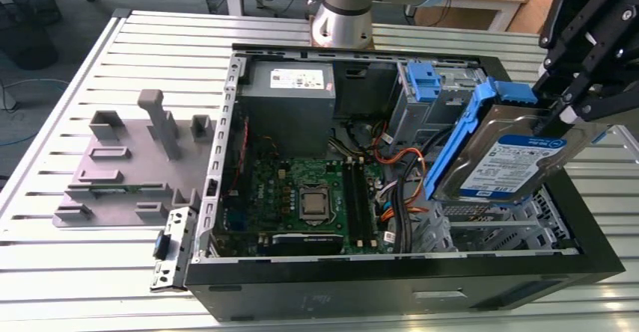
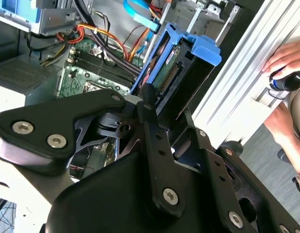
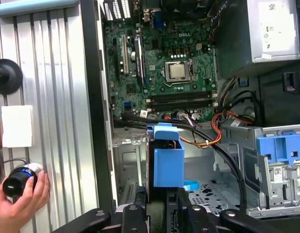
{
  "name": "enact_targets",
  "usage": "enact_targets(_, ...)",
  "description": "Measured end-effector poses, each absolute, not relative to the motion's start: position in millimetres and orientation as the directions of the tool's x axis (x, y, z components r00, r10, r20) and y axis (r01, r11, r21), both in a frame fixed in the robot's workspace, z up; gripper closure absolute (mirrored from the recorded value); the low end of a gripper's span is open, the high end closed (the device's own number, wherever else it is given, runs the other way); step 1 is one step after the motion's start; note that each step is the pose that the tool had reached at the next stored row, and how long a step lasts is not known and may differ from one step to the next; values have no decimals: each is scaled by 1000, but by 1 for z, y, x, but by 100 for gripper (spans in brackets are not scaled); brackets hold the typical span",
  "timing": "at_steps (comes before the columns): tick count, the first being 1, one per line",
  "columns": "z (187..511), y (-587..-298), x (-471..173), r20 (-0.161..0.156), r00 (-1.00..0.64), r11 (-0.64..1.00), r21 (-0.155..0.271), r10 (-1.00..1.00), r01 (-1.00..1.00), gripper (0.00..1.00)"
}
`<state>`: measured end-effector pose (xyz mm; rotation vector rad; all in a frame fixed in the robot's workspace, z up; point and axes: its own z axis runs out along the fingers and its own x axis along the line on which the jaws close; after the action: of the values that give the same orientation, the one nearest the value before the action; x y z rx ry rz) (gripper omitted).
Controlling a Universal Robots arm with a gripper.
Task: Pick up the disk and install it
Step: 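Pick up the disk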
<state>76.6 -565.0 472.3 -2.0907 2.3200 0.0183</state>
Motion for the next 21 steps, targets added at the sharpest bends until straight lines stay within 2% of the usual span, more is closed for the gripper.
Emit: enact_targets(21, 469, -566, 92, -22, -93, 93, -4, -995, -996, 65)
